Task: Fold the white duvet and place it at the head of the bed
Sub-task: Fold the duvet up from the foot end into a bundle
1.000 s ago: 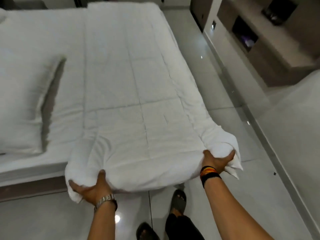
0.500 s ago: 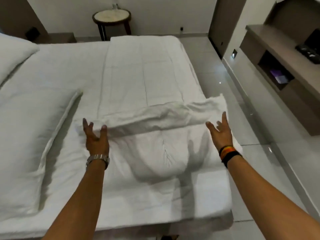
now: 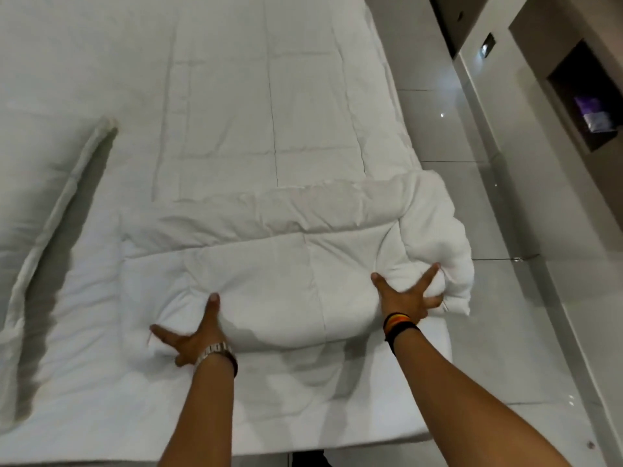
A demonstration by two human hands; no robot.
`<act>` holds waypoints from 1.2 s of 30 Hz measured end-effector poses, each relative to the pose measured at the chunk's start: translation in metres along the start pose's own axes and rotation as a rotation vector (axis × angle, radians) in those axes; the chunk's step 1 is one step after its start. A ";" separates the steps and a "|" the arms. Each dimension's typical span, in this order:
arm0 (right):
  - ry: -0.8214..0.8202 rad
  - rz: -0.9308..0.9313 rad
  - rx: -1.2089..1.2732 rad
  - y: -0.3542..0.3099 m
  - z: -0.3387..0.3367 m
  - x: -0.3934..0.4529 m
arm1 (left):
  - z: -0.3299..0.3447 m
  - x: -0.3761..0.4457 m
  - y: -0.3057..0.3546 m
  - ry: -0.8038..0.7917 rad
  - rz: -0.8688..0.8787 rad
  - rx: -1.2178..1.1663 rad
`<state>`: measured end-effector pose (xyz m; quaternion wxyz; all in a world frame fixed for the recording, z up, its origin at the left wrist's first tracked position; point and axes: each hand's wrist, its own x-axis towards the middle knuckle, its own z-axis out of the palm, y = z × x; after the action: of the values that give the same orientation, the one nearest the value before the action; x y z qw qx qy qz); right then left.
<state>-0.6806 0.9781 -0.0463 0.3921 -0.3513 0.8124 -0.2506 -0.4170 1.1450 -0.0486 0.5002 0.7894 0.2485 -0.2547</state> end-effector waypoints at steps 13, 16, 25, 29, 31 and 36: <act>-0.117 -0.103 0.170 0.032 -0.063 -0.061 | -0.088 -0.027 -0.016 -0.073 0.193 -0.094; -0.133 -0.083 0.181 0.060 -0.090 -0.101 | -0.135 -0.046 -0.025 -0.109 0.199 -0.084; -0.147 -0.030 0.191 0.191 -0.179 -0.258 | -0.324 -0.093 -0.092 -0.132 0.194 0.040; -0.115 0.045 0.098 0.220 -0.209 -0.307 | -0.375 -0.104 -0.113 -0.133 0.131 0.147; -0.101 0.046 0.065 0.205 -0.212 -0.311 | -0.377 -0.110 -0.099 -0.131 0.115 0.156; -0.107 -0.126 0.248 0.080 -0.193 -0.288 | -0.332 -0.113 0.008 -0.267 0.310 -0.071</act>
<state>-0.7385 1.2750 0.1411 0.4586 -0.3633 0.7296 -0.3541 -0.4453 1.4309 0.1527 0.5893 0.7593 0.0644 -0.2683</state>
